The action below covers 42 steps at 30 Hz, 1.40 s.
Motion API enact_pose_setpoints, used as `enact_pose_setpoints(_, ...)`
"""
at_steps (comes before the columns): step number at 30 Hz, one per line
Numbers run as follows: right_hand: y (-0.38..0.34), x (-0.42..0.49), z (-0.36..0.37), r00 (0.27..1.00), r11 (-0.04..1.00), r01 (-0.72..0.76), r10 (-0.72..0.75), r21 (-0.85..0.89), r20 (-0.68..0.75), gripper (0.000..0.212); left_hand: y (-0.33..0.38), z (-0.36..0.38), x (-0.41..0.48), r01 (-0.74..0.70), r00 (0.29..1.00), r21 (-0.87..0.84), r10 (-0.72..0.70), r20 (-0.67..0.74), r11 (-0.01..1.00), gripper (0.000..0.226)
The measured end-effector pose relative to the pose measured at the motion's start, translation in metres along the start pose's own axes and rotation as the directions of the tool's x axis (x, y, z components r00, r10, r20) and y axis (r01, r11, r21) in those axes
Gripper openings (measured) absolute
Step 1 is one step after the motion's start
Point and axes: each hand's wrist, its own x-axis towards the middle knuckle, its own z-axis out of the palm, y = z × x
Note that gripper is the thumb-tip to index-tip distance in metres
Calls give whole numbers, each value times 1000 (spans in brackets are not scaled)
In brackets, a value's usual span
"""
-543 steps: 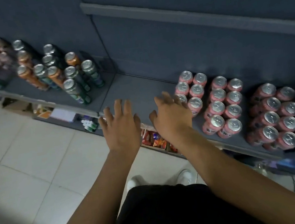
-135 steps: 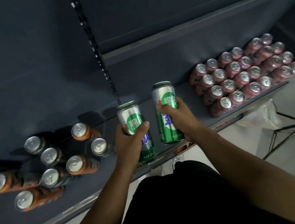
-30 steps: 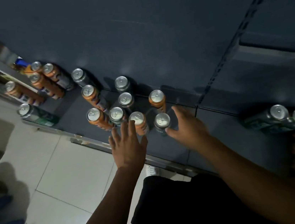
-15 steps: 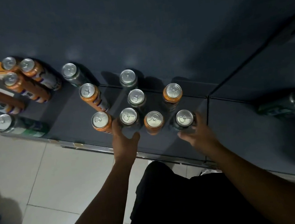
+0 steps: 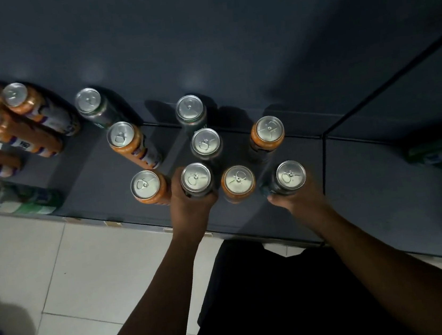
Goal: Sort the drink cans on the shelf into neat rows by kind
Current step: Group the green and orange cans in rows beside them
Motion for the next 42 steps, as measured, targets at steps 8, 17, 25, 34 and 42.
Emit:
enact_pose_setpoints(8, -40, -22, -23, 985, 958, -169, 170, 233, 17, 33, 29, -9, -40, 54, 997, 18, -53, -47, 998, 72)
enact_pose_setpoints(17, -94, -38, -56, 991, 880, -106, 133, 463, -26, 20, 106, -17, -65, -39, 992, -173, 18, -122, 984, 57)
enact_pose_setpoints(25, -124, -49, -97, 990, 743, -123, 134, 658, 34, 27, 162, 22, -57, 127, 987, -440, -156, -31, 889, 42)
enact_pose_setpoints(34, -125, -70, -159, 986, 742, 6, 108, 671, -128, 41, 202, 98, -71, 128, 967, -290, -54, 251, 948, 49)
enact_pose_setpoints(42, -98, -94, -231, 949, 749, 126, 101, 650, -300, 23, 226, 185, -97, 80, 913, -196, 7, 408, 977, 32)
